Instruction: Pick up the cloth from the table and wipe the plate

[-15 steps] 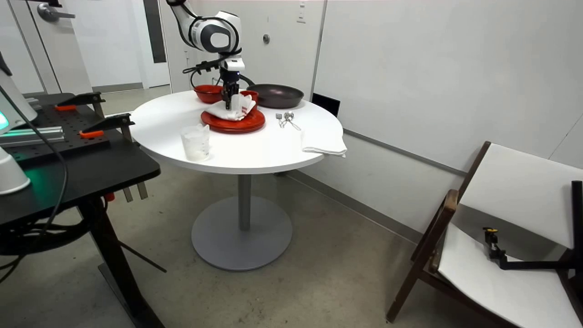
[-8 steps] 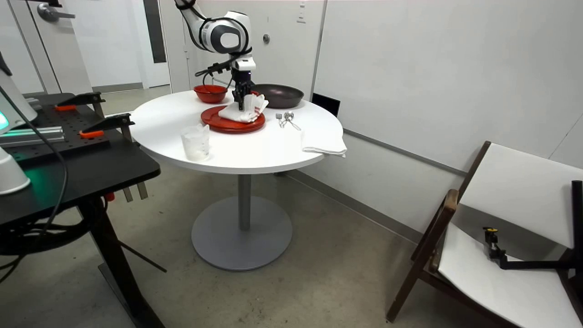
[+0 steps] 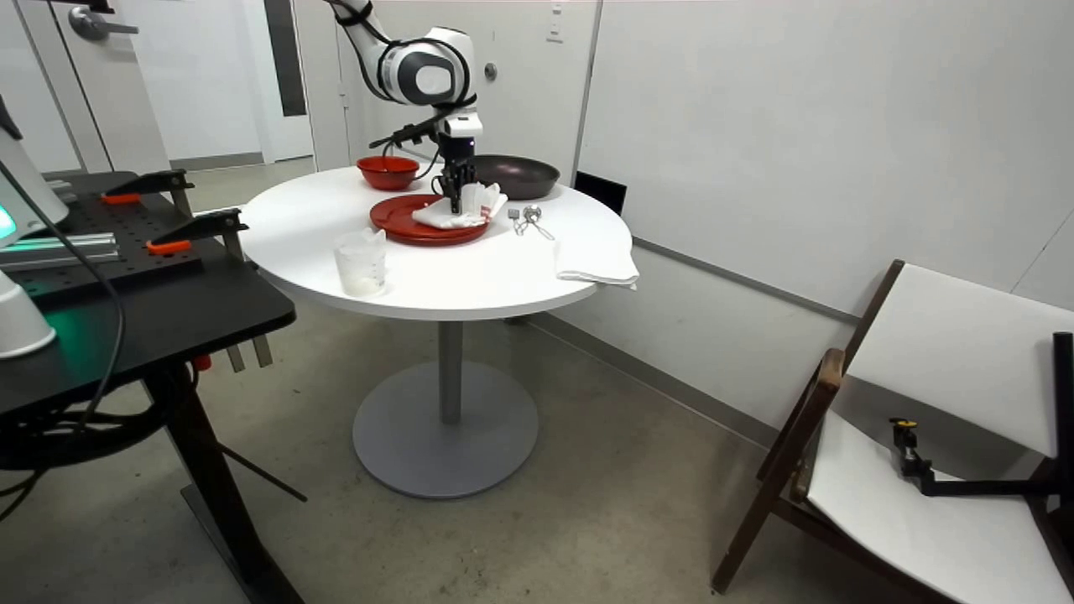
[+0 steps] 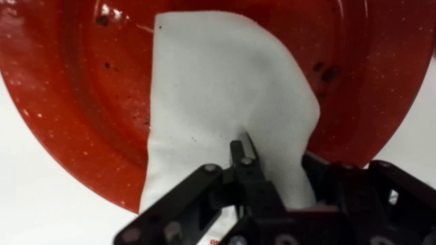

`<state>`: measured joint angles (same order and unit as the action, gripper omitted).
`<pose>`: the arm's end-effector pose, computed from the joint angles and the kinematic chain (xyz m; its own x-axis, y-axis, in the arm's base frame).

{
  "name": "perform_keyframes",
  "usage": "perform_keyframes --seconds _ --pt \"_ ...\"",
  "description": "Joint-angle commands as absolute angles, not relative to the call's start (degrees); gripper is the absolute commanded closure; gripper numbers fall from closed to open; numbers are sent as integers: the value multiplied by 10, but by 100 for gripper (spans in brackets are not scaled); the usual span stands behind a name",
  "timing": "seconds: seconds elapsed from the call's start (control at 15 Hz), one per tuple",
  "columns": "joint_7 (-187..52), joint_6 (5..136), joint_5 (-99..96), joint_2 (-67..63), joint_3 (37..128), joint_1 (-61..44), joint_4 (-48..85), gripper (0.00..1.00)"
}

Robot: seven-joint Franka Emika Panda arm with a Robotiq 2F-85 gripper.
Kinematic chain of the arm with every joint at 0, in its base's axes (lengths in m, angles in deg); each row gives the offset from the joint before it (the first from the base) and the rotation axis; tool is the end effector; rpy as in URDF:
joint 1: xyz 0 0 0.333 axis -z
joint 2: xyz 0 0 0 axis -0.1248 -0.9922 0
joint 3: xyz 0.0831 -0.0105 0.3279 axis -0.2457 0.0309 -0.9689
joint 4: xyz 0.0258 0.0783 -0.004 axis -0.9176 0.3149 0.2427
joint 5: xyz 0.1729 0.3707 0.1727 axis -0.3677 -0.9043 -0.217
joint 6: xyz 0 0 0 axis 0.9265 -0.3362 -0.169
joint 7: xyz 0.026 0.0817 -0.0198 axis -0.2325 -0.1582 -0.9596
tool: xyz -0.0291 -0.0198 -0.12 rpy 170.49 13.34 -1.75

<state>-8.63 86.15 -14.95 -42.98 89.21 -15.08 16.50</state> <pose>0.7274 -0.0266 0.0086 0.3425 -0.9363 0.0784 -0.9378 -0.3457 -0.0316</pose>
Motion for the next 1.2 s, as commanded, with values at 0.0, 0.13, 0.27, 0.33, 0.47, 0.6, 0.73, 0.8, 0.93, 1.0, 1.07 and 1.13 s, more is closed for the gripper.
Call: perform_keyframes --seconds 0.0,0.13,0.27,0.33,0.47,0.6,0.73,0.8,0.93,1.0,1.07,1.13 --pt "-72 857 -153 -412 893 -144 196 94" --pt "-69 854 -165 -402 881 -134 212 94" --pt "-64 855 -179 -394 873 -127 227 94" --pt "-62 856 -185 -390 868 -125 235 94" --pt "-56 856 -199 -382 862 -120 250 94" --pt "-49 856 -211 -374 858 -116 267 94" --pt "-41 856 -221 -367 854 -112 283 94" --pt "-38 857 -225 -363 853 -110 290 94" --pt "-33 858 -232 -356 849 -108 304 94" --pt "-32 858 -235 -356 848 -106 307 94" --pt "-25 860 -232 -359 852 -111 307 94" --pt "-23 858 -232 -359 851 -109 307 94"
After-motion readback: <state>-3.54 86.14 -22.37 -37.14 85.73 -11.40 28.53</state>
